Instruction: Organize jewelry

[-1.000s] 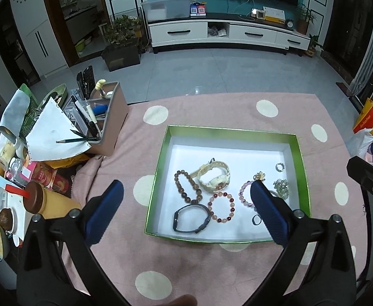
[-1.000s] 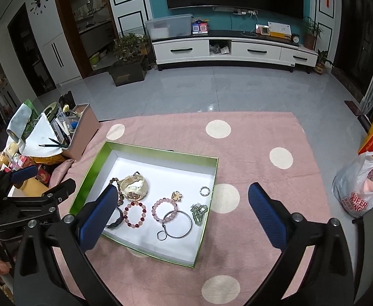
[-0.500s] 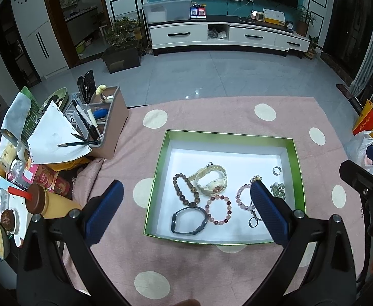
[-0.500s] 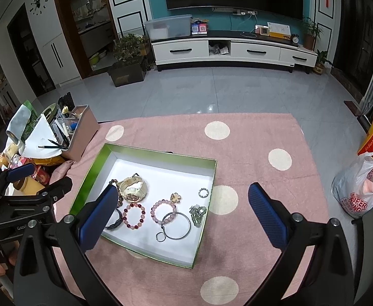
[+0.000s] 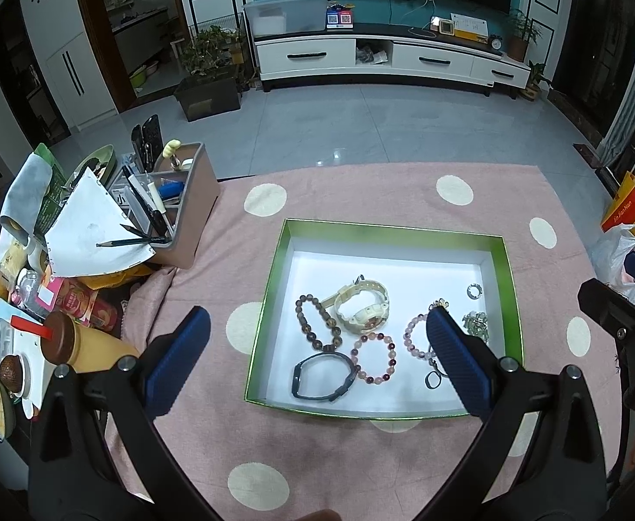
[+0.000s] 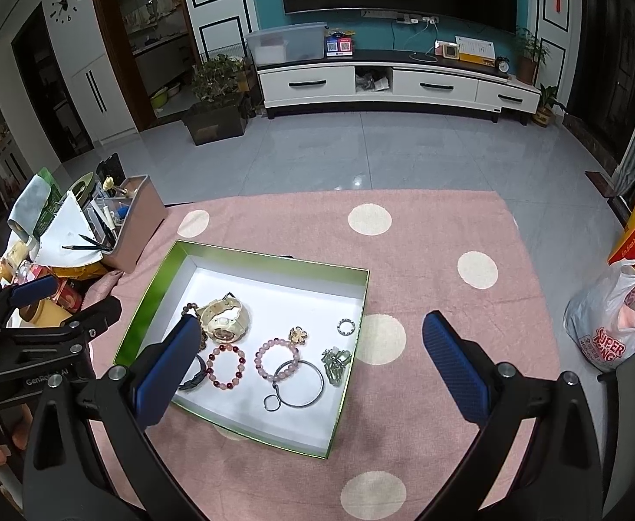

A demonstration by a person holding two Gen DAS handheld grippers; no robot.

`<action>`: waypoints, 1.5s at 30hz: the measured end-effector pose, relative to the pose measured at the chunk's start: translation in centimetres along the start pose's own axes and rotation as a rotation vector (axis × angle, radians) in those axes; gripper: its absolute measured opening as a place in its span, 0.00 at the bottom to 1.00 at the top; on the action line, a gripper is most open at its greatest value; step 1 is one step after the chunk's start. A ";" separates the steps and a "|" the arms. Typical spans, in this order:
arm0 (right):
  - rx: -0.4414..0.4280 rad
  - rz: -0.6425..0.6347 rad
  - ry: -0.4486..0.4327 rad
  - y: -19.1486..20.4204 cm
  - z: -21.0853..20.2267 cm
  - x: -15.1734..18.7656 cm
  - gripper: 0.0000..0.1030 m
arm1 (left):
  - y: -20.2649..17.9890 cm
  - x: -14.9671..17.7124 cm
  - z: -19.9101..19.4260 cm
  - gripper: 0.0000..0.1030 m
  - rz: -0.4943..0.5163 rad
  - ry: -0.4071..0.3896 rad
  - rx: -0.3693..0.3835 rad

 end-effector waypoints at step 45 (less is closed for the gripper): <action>0.001 -0.002 0.006 0.3 0.9 0.7 0.99 | 0.1 0.6 1.1 0.98 -0.020 0.025 -0.022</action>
Point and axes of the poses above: each gripper's, at about its wrist camera, not at the fingertips, and z roughly the way its jaws point, y to its left, x to its underside, the point moved 9 cm from there along z, roughly the way its jaws point, and after that the axes turned 11 degrees about -y, right-handed, at the moved point
